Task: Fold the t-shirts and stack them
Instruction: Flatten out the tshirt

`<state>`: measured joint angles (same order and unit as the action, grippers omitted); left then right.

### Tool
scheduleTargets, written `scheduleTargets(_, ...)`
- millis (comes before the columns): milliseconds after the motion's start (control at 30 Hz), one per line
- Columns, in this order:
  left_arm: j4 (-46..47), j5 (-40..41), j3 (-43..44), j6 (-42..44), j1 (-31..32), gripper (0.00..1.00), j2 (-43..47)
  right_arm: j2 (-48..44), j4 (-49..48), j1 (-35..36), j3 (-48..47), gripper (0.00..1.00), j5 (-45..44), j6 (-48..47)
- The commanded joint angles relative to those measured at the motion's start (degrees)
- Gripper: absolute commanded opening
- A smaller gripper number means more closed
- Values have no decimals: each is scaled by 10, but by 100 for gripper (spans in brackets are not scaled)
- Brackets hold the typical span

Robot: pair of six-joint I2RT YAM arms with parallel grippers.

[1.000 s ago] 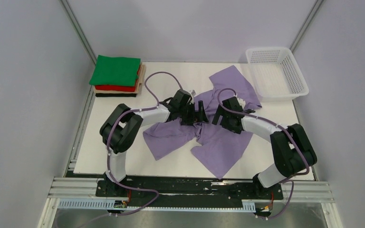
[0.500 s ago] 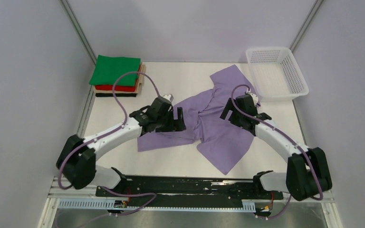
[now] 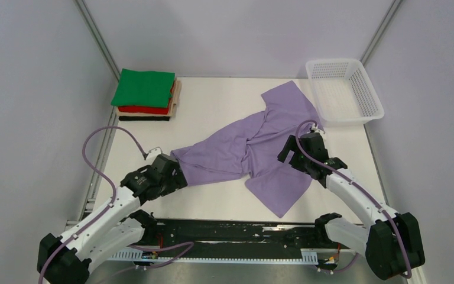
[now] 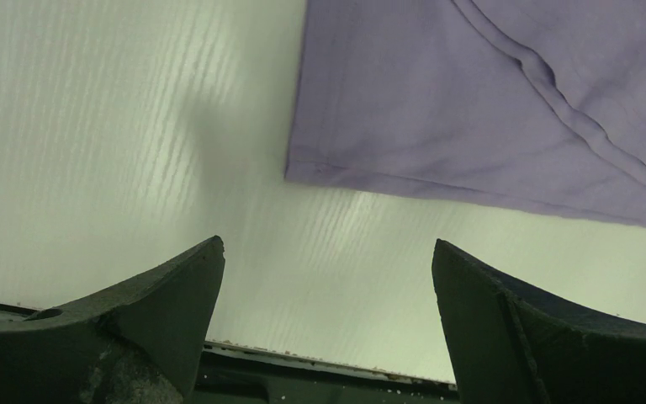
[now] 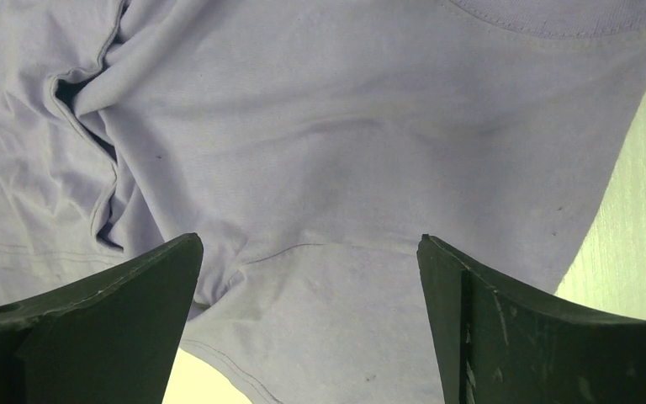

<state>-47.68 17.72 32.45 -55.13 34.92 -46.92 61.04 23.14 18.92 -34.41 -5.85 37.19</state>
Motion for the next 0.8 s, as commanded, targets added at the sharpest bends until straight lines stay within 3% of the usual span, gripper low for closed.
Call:
scheduleTargets(0, 47, -4, -28, -23, -48, 99, 5, -6, -9, -4, -1, 100, 7, 1)
scheduleTargets(167, 89, -33, -28, 0, -81, 84, -59, 3, -6, -3, -1, 100, -1, 1)
scheduleTargets(433, 114, -22, -23, -4, -92, 69, -148, 19, 0, -4, -6, 100, -14, 1)
scheduleTargets(767, 156, -44, -26, -4, -125, 62, -189, 29, 1, -3, -6, 100, -24, -1)
